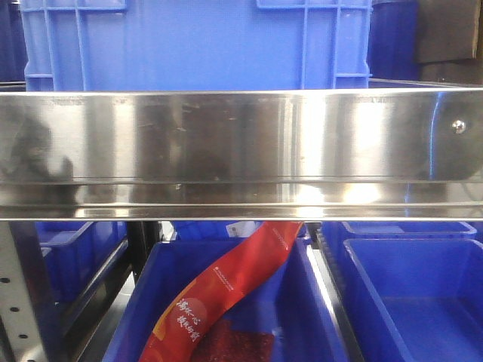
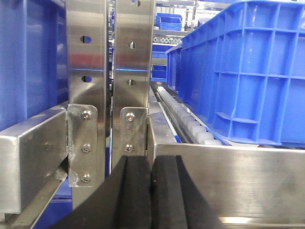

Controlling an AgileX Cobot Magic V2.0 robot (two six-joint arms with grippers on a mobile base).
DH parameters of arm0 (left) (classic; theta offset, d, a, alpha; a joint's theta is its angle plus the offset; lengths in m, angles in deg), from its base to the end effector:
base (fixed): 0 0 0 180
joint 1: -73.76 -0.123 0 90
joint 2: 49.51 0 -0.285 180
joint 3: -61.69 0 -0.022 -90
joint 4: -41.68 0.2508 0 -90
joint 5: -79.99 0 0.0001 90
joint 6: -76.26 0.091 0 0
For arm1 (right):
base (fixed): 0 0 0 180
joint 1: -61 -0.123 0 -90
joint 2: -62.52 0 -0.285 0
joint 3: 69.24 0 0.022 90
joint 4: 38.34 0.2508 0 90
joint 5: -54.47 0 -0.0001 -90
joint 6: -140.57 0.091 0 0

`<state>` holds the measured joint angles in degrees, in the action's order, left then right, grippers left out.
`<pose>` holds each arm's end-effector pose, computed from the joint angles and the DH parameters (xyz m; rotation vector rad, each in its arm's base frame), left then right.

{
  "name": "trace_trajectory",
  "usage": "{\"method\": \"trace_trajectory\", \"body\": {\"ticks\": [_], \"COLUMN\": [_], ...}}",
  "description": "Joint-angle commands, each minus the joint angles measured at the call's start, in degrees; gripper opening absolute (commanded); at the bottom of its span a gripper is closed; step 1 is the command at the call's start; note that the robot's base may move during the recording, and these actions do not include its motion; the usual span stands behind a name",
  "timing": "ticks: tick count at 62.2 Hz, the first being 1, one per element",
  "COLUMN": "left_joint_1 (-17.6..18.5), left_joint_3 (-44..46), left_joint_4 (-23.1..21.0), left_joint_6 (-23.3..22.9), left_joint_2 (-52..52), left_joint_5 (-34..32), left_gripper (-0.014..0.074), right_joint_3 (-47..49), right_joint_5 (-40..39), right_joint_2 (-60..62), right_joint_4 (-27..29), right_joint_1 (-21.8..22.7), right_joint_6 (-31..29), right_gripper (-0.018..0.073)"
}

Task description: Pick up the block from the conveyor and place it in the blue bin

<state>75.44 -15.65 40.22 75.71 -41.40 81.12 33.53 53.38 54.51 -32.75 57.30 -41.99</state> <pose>0.0569 -0.0017 0.2104 -0.0039 1.5113 -0.0520 0.0563 0.0035 0.2146 -0.0071 1.4695 0.0942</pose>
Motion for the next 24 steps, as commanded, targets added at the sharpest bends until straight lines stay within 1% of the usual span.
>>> {"method": "trace_trajectory", "body": {"ticks": [1, 24], "left_joint_1": [0.2, 0.2], "left_joint_3": [0.1, 0.1], "left_joint_4": [0.1, 0.1], "left_joint_6": [-0.3, -0.3], "left_joint_2": [-0.3, -0.3], "left_joint_5": [-1.1, -1.1], "left_gripper": [-0.0111, -0.0111], "right_joint_3": [0.0, 0.0], "right_joint_5": [-0.7, -0.7], "right_joint_2": [0.2, 0.2], "right_joint_4": [-0.4, -0.4], "right_joint_1": [0.1, 0.1], "right_joint_6": [0.2, 0.2], "right_gripper": [-0.0162, -0.0162]}}
